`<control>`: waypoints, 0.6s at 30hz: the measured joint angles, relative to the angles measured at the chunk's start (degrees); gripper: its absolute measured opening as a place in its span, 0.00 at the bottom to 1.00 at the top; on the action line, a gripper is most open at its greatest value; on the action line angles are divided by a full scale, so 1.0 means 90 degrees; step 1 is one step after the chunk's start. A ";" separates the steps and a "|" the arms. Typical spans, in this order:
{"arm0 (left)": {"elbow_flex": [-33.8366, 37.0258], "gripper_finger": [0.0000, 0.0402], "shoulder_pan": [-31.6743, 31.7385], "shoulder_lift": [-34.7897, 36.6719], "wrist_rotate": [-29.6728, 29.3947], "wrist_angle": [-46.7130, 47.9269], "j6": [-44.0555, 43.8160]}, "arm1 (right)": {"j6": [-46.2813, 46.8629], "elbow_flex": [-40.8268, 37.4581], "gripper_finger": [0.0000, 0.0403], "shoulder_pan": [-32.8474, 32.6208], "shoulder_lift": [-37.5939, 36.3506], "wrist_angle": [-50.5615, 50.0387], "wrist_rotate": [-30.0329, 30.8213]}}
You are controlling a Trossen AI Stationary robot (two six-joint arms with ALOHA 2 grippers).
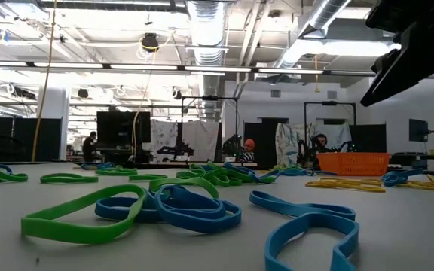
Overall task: Sort rubber bands into baskets
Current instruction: Put the yellow rubber band into the yellow bin
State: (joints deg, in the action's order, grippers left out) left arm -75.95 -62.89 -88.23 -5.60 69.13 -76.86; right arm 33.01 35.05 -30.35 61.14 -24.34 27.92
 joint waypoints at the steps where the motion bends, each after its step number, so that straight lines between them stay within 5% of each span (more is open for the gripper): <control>1: 0.0050 0.00 0.0000 0.0000 0.0002 -0.0019 -0.0050 | 0.0000 0.0000 0.56 0.0002 0.0000 -0.0002 0.0000; 8: 0.0390 0.07 0.0002 0.0000 -0.0018 -0.0277 -0.0160 | 0.0000 0.0000 0.56 0.0000 0.0001 -0.0002 -0.0001; 18: 0.0435 0.31 0.0005 0.0000 -0.0508 -0.0439 -0.0217 | 0.0000 0.0000 0.56 0.0002 0.0000 -0.0002 -0.0002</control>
State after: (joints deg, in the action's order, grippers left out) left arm -72.03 -62.85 -88.23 -10.17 65.18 -78.81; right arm 33.01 35.05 -30.33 61.14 -24.36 27.90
